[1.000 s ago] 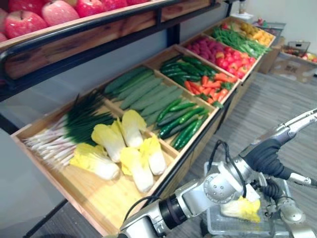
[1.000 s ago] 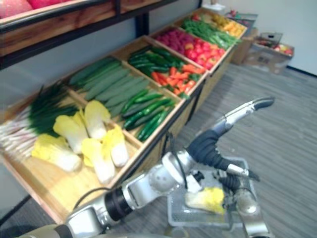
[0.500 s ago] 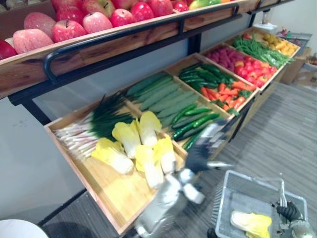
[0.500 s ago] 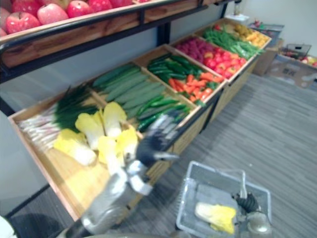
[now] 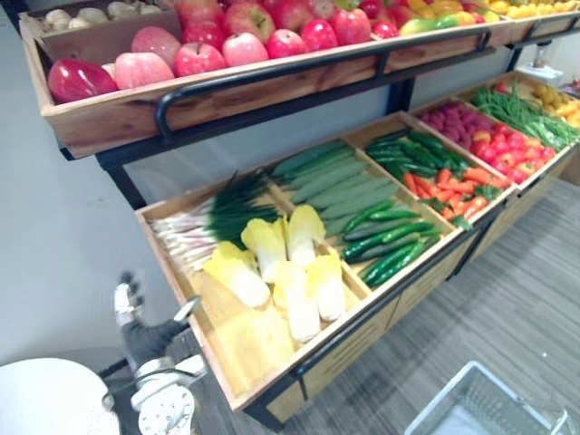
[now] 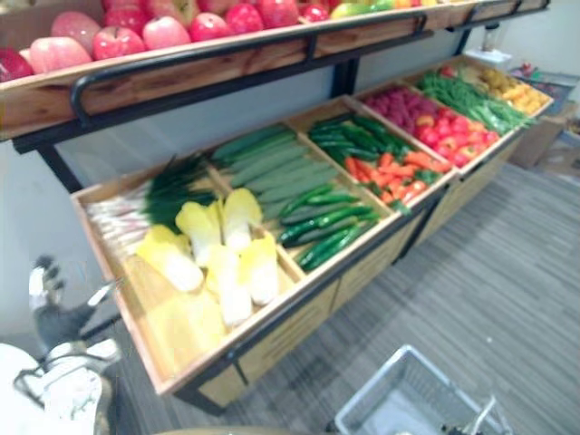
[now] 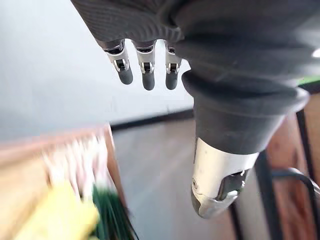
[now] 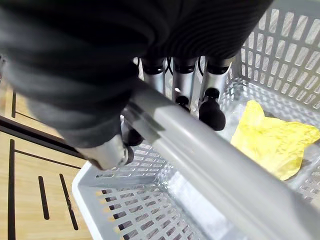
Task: Pick vegetable in the basket
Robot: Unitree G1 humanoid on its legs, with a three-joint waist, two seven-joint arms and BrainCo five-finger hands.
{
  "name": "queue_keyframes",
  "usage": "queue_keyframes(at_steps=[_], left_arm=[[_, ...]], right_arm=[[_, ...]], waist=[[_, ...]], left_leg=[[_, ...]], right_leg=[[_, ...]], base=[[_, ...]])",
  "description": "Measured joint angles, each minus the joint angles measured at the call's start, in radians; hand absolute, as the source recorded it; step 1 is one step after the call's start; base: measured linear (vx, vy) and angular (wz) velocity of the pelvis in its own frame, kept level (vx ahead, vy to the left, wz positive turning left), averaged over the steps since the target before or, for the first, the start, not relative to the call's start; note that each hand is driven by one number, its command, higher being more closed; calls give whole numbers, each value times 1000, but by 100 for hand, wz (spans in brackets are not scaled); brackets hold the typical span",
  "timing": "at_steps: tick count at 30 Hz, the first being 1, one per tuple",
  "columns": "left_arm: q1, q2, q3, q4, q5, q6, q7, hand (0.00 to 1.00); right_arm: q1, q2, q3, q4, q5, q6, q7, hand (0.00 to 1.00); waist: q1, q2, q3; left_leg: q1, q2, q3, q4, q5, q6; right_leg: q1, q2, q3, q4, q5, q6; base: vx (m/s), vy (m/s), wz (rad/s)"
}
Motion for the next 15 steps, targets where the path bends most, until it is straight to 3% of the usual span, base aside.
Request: queue_keyframes(at_steps=[4,8,12,15], left_arm=[[-54,55,178,210,78,43,131,0],[-69,67,300,429,74,100,189,0],[-38,72,331,644,57,128,171,0],[-19,72,331,857,56,142,81,0]], right_arm=[[-4,28,-28,3,0,-5,-27,100],[-10,54,-60,3,0,-9,-42,100],[-34,78,-68,2,0,-14,-45,100],[-61,80,-69,3,0,-14,-48,100]], waist=[[7,-4,-16],[26,-4,-19],[30,-5,-19],[33,-6,-18]], left_leg=[[-33,0,-47,0,12,4],[-48,-4,-74,0,15,8],[-48,-7,-90,0,15,8],[-48,-8,-88,0,13,9]], right_leg=[[2,-3,-50,-2,-6,-9],[9,-9,-79,-7,-8,-13],[24,-13,-99,-11,-10,-15],[23,-14,-99,-13,-10,-15]], base=[[-16,-15,32],[1,-5,23],[20,3,14],[2,-1,-1]])
